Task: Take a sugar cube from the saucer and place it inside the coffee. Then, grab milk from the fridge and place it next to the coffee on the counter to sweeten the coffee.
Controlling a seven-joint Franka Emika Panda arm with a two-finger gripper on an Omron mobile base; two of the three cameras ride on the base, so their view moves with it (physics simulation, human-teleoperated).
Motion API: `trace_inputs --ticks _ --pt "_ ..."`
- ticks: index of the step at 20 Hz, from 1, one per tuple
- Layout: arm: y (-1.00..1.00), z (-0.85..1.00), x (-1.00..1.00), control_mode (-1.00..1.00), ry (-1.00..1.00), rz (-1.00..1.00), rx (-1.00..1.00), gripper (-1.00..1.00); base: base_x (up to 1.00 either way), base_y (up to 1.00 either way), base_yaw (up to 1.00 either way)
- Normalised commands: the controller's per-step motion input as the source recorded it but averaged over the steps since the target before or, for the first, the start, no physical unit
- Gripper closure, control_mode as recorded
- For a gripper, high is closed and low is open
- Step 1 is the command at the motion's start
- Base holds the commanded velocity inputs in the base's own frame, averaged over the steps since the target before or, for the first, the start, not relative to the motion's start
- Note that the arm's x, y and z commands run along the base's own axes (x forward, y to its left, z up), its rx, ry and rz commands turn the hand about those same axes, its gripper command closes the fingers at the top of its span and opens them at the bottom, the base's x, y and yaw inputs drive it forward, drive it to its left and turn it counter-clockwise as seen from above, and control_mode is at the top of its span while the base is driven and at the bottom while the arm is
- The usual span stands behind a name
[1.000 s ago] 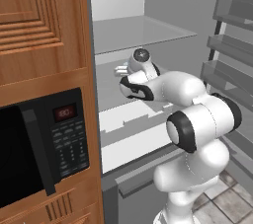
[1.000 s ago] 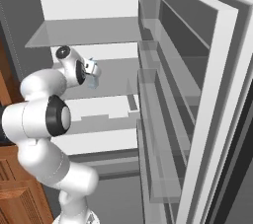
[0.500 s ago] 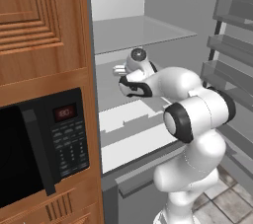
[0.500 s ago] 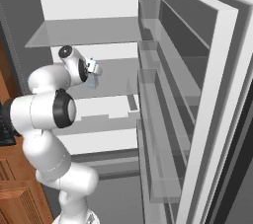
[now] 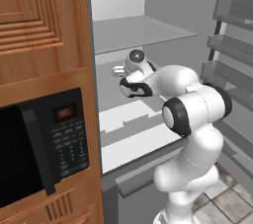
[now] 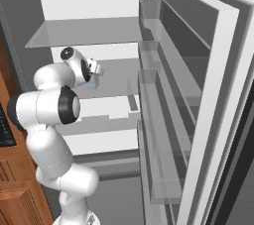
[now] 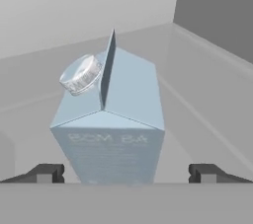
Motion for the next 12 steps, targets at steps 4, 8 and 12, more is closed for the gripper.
trace_inputs --ticks 4,8,12 --pt "0.01 -0.06 0.12 -1.0 -0.04 0.0 0.0 -1.0 0.0 0.0 0.0" --pt "0.03 -0.07 0.12 -1.0 -0.04 0.0 0.0 -1.0 0.0 0.0 0.0" --pt "0.01 -0.08 0.09 -1.0 -0.02 0.0 0.0 1.0 0.0 0.0 0.0"
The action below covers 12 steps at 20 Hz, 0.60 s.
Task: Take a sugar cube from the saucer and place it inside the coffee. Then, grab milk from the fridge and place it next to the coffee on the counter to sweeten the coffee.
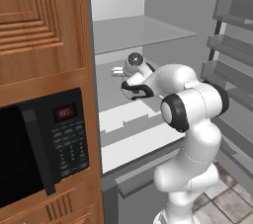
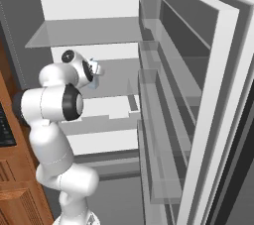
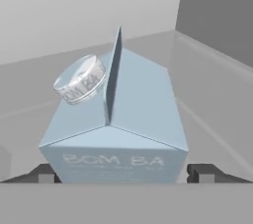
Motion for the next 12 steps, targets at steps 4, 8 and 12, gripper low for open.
trace_inputs --ticks 4,8,12 --pt "0.0 -0.08 0.03 -1.0 0.0 0.0 0.0 1.0 0.0 0.0 0.0" --pt "0.0 0.0 0.0 -1.0 -0.01 0.0 0.0 1.0 0.0 0.0 0.0" --pt "0.0 0.0 0.0 -1.0 0.0 0.0 0.0 1.0 0.0 0.0 0.0"
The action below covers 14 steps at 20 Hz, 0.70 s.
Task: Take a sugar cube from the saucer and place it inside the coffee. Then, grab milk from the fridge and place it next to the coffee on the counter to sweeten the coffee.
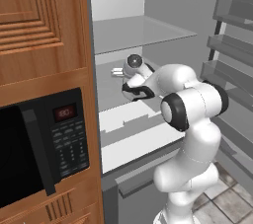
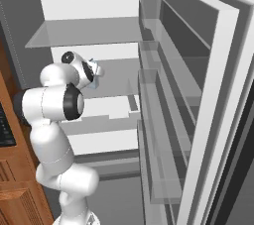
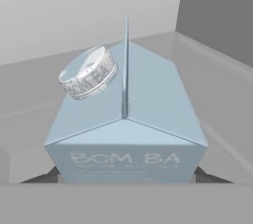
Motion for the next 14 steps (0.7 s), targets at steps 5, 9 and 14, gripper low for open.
trace_inputs --ticks 5,9,14 --pt "0.0 0.11 -0.57 -1.0 -0.02 0.0 0.0 1.0 0.0 0.0 0.0" --pt "0.0 0.38 -1.0 -1.0 -0.08 0.0 0.0 1.0 0.0 0.0 0.0" --pt "-0.07 0.47 -1.0 -1.0 -0.07 0.0 0.0 1.0 0.0 0.0 0.0"
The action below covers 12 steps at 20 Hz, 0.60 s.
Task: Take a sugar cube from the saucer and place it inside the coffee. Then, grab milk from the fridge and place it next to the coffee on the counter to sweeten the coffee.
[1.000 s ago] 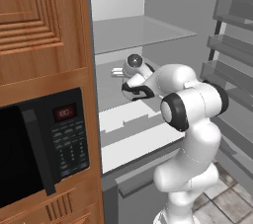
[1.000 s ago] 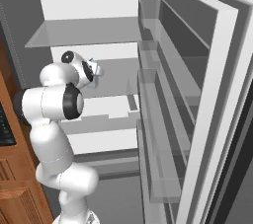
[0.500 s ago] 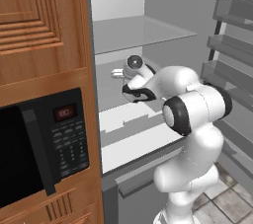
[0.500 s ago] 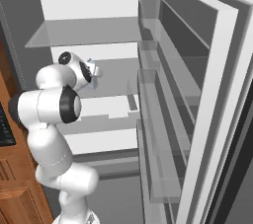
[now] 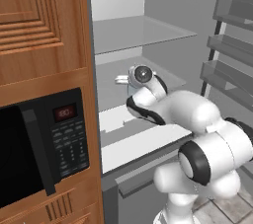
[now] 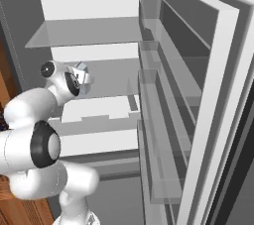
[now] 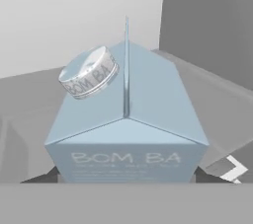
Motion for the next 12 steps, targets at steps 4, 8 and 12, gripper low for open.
trace_inputs --ticks 4,8,12 --pt "-0.19 0.62 -1.0 -1.0 -0.03 0.0 0.0 1.0 0.0 0.0 0.0" --pt "-0.3 0.67 -1.0 -1.0 -0.01 0.0 0.0 1.0 0.0 0.0 0.0" --pt "-0.33 0.68 -1.0 -1.0 0.0 0.0 0.02 1.0 0.0 0.0 0.0"
